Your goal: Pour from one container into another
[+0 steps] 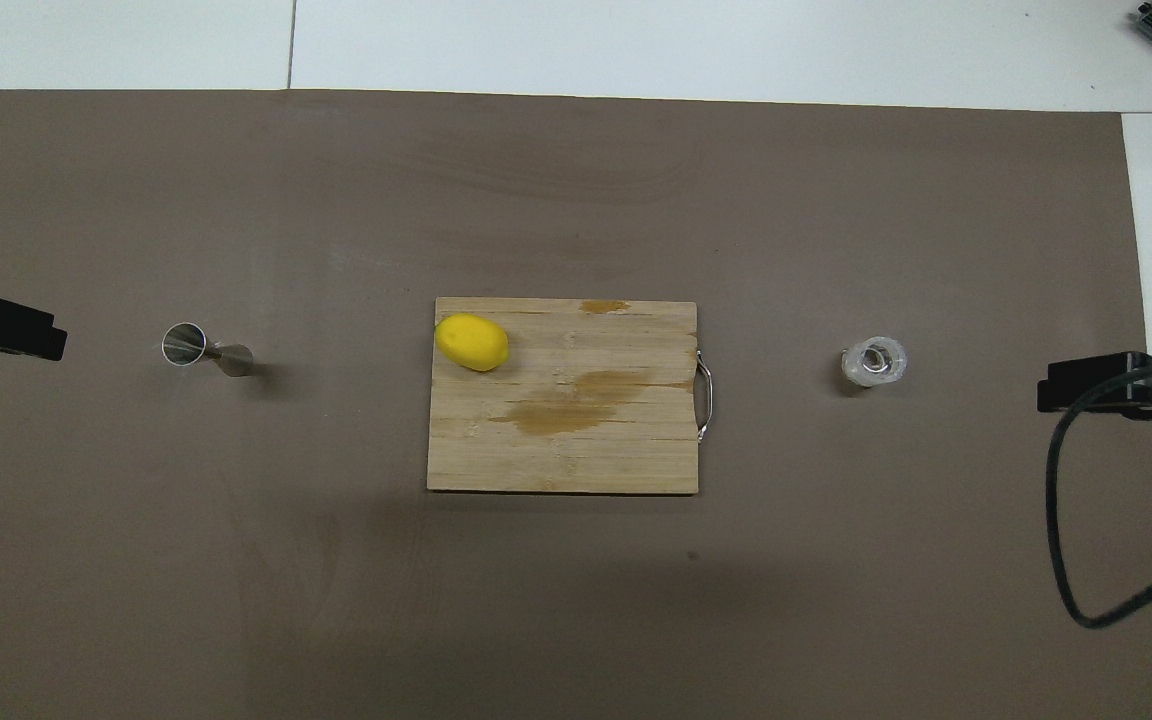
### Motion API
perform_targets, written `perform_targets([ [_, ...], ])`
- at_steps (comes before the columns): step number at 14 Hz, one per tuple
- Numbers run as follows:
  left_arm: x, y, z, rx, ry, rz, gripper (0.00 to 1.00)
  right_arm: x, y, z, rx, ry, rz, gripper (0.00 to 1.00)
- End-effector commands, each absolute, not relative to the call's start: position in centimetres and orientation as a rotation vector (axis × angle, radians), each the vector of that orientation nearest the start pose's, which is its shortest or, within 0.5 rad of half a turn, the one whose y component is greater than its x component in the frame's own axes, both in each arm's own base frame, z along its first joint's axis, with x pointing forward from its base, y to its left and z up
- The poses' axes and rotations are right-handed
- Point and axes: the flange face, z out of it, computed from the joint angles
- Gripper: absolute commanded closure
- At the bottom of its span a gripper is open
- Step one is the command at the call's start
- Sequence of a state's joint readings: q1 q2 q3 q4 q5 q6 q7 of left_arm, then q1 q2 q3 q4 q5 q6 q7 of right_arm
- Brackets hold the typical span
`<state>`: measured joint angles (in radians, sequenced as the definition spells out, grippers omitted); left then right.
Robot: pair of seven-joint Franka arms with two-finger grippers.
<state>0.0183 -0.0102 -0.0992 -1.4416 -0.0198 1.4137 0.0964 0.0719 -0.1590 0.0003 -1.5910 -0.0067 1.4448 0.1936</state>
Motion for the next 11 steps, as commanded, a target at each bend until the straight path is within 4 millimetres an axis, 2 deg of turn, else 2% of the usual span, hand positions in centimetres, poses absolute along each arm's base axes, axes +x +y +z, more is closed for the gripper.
perform_targets([
  [1,52.8,-4.6,68.2,-3.15,0.282,0.015,0.0,48.5,3.6,69.2,-3.124,0.161,-0.048,0.0],
  [8,53.1,-4.6,67.8,-3.152,0.27,0.024,0.0,49.1,3.9,68.8,-3.124,0.14,-0.075,0.0],
  [10,53.5,-4.2,67.1,-3.152,0.259,0.043,0.0,49.4,3.8,67.8,-3.128,0.136,-0.068,0.0],
  [11,54.2,-4.1,66.1,-3.152,0.261,0.065,0.0,49.5,3.8,67.4,-3.129,0.134,-0.069,0.0],
])
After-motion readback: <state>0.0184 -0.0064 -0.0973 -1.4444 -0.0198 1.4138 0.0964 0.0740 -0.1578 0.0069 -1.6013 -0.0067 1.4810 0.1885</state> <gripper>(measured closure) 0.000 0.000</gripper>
